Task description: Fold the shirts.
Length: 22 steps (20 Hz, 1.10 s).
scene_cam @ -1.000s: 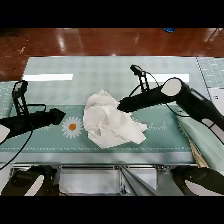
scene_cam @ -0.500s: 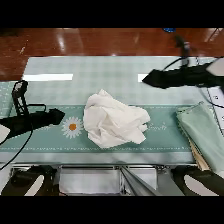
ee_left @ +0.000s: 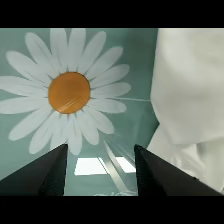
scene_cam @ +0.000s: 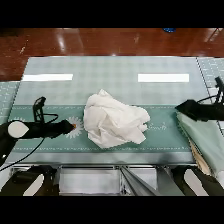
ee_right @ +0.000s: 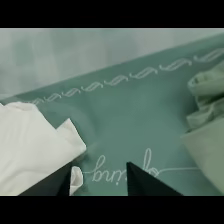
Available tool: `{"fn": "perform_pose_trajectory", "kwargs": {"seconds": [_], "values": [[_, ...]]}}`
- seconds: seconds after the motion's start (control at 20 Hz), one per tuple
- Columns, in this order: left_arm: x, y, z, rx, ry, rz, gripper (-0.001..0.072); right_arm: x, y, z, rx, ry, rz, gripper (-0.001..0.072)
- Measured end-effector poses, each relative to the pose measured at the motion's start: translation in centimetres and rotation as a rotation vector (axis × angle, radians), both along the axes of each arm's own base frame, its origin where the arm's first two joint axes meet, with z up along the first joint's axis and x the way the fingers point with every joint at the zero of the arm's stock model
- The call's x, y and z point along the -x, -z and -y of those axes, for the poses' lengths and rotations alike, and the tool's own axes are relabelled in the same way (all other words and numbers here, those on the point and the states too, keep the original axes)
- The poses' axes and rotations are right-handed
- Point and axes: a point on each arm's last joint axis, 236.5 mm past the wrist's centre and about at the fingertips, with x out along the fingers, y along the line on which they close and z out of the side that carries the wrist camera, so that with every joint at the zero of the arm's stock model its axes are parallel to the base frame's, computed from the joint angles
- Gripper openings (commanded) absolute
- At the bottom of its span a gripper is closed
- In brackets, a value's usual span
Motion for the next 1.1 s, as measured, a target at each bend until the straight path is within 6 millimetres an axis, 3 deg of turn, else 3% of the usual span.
{"fn": "perform_pose_trajectory", "kwargs": {"seconds": [0.2,0.45,0.5,0.55,0.6,0.8,1.1], "values": [[-1.4,1.2,3.9,0.190,-0.003,-0.034,0.0508,2.2,3.0,-1.1,-0.057,0.016,-0.054,0.0402],[-4.5,1.8,6.3,0.321,-0.023,-0.024,0.0493,3.0,4.2,-1.6,-0.082,0.021,-0.077,0.0402],[-5.4,1.9,6.5,0.331,-0.028,-0.017,0.0382,3.1,4.4,-1.7,-0.087,0.021,-0.085,0.0402],[-5.9,1.9,6.7,0.338,-0.027,-0.017,0.0130,3.2,4.6,-1.9,-0.096,0.016,-0.091,0.0402],[-6.6,1.9,6.8,0.346,-0.027,-0.013,0.0019,3.1,4.8,-2.4,-0.103,0.006,-0.097,0.0402],[-8.1,1.4,7.6,0.372,-0.001,-0.001,0.0018,3.2,6.3,-5.0,-0.119,-0.078,-0.137,0.0402],[-8.5,1.0,7.9,0.380,0.027,0.007,0.0017,1.8,8.1,-7.9,-0.176,-0.100,-0.157,0.0402]]}}
